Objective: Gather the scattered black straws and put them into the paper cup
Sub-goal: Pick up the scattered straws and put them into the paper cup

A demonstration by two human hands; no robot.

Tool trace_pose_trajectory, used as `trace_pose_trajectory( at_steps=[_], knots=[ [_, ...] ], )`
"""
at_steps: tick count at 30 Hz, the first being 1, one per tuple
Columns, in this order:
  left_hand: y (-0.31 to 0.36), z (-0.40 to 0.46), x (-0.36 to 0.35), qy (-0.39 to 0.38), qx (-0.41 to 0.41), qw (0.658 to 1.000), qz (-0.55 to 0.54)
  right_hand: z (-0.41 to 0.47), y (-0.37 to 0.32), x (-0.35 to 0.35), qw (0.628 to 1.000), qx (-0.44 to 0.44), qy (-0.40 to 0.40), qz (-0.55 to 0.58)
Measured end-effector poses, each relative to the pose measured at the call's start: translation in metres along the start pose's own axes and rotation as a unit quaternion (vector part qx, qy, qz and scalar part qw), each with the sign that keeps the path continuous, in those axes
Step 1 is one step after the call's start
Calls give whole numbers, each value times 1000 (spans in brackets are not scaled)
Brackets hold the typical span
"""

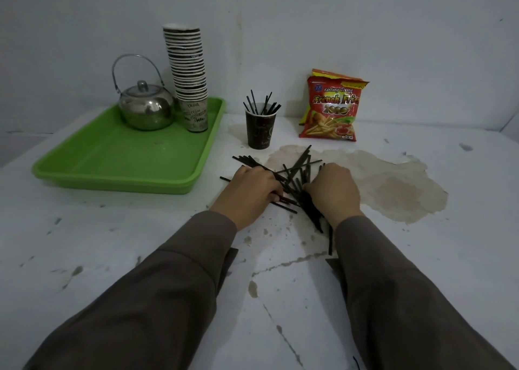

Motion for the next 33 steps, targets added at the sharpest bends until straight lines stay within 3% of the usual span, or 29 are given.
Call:
trace_pose_trajectory(
  at_steps=[8,14,19,25,30,33],
  knots=[
    [1,-4,11,74,-7,997,-15,-2,-8,-5,999,46,6,-26],
    [2,-8,23,161,8,982,-99,2,-2,4,997,-1,-44,70],
    [-8,-14,29,251,80,937,-230,-1,8,24,971,-12,-52,233],
    [-20,-17,26,293,177,852,-395,-13,8,29,886,28,-156,435],
    [-21,-21,27,292,178,827,-446,-23,-3,22,859,55,-166,481],
    [-21,-23,30,292,172,822,-457,-31,-13,22,862,104,-159,470]
  ],
)
Point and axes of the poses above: each hand's wrist, its own z-axis towards the middle knuckle, its own x-axis out of the back of the hand, y = z × x, the point moved 5 cm from there along z, towards the middle knuckle, and after that the axes turned 7 degrees about -x, right-handed, at the moved point
